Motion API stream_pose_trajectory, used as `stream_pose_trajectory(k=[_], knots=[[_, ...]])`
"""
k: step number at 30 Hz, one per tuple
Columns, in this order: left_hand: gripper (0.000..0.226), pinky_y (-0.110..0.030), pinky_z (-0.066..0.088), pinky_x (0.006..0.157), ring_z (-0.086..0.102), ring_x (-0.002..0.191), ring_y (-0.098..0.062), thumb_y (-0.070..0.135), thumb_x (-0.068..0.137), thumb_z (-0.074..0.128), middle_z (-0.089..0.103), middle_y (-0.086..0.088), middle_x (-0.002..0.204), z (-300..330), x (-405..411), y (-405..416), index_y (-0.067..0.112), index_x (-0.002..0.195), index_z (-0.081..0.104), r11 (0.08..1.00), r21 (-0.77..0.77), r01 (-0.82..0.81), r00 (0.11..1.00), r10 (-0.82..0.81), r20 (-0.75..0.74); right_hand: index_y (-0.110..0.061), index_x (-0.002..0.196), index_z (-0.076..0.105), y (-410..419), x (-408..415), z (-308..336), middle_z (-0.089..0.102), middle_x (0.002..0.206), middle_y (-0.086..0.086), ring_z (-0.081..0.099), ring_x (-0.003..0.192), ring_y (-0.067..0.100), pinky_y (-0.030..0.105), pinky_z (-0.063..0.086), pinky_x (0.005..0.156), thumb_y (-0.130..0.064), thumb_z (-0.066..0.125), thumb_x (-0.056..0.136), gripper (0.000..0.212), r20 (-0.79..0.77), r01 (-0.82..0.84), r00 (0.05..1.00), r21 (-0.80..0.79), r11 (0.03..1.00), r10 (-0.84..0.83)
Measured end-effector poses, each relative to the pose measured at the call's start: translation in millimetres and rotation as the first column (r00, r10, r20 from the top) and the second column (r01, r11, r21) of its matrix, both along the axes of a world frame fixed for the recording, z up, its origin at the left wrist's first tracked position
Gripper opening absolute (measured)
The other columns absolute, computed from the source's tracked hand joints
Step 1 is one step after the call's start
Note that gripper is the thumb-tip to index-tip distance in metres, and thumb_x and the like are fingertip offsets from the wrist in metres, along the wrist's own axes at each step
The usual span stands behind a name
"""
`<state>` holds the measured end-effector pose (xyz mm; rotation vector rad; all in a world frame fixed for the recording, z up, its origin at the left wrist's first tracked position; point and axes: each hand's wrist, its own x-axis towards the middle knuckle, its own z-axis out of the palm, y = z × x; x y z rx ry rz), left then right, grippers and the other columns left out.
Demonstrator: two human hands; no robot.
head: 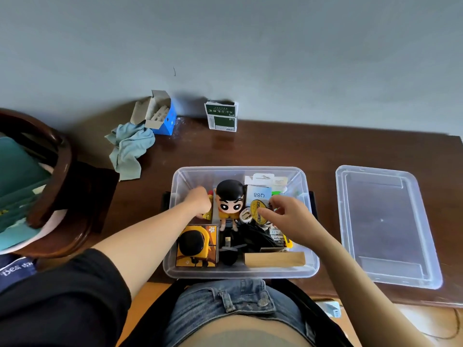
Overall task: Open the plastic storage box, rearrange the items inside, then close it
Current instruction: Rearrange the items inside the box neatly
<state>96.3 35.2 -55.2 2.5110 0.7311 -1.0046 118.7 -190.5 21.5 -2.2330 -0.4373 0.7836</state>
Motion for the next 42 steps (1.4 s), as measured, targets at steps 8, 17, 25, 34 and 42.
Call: stream_pose_trajectory(k=[8, 17, 25, 34, 42], knots=[[0.029, -0.024, 0.046, 0.072, 0.062, 0.099, -0.025, -0.001, 0.084, 0.064, 0.064, -0.013, 0.109, -5.9, -1.4, 0.2, 0.002, 0.112, 0.056, 0.998, -0.015, -0.058, 0.996, 0.059, 0.073, 0.000, 0.075, 0.049, 0.7, 0.8, 0.5, 0.040, 0.063, 0.002, 0.036, 0.056, 0.012, 0.028, 0.032, 0.058, -0.034, 0.059, 0.090, 0.039, 0.004, -0.013, 1.000, -0.011, 1.000, 0.013], [0.023, -0.023, 0.048, 0.072, 0.062, 0.095, -0.025, -0.003, 0.090, 0.053, 0.062, -0.013, 0.103, -7.6, -0.6, 3.4, 0.002, 0.112, 0.058, 1.000, -0.013, -0.025, 0.989, 0.026, 0.147, 0.001, 0.083, 0.056, 3.6, -3.6, 3.7, 0.056, 0.074, 0.011, 0.051, 0.068, 0.019, 0.037, 0.046, 0.068, -0.035, 0.058, 0.091, 0.037, 0.009, -0.025, 1.000, -0.010, 1.000, 0.025], [0.023, -0.024, 0.049, 0.065, 0.062, 0.083, -0.021, 0.002, 0.097, 0.041, 0.063, -0.008, 0.099, -11.7, -4.0, -1.0, 0.008, 0.111, 0.058, 0.988, 0.117, 0.097, 0.972, -0.120, 0.203, -0.016, 0.075, 0.053, 0.1, -6.9, 6.5, 0.051, 0.068, -0.005, 0.048, 0.064, 0.011, 0.031, 0.045, 0.064, -0.034, 0.058, 0.091, 0.025, -0.014, -0.017, 1.000, -0.019, 1.000, 0.017], [0.026, -0.026, 0.049, 0.069, 0.064, 0.091, -0.021, 0.003, 0.097, 0.041, 0.065, -0.006, 0.099, -8.9, 6.2, 2.3, 0.011, 0.107, 0.064, 0.918, 0.321, 0.233, 0.944, -0.293, 0.152, -0.007, 0.077, 0.052, -5.7, -7.6, 7.8, 0.047, 0.065, -0.002, 0.040, 0.057, 0.011, 0.026, 0.035, 0.058, -0.034, 0.058, 0.091, 0.031, -0.028, 0.017, 0.999, -0.029, 0.999, -0.017], [0.027, -0.027, 0.049, 0.074, 0.064, 0.095, -0.022, 0.006, 0.097, 0.038, 0.066, -0.003, 0.105, -6.2, 1.2, 13.9, 0.015, 0.108, 0.061, 0.754, 0.376, 0.539, 0.786, -0.610, 0.096, -0.016, 0.073, 0.050, -4.1, -8.6, 3.1, 0.047, 0.065, -0.007, 0.041, 0.058, 0.007, 0.020, 0.035, 0.057, -0.035, 0.059, 0.090, 0.027, -0.033, 0.018, 0.999, -0.032, 0.999, -0.019]])
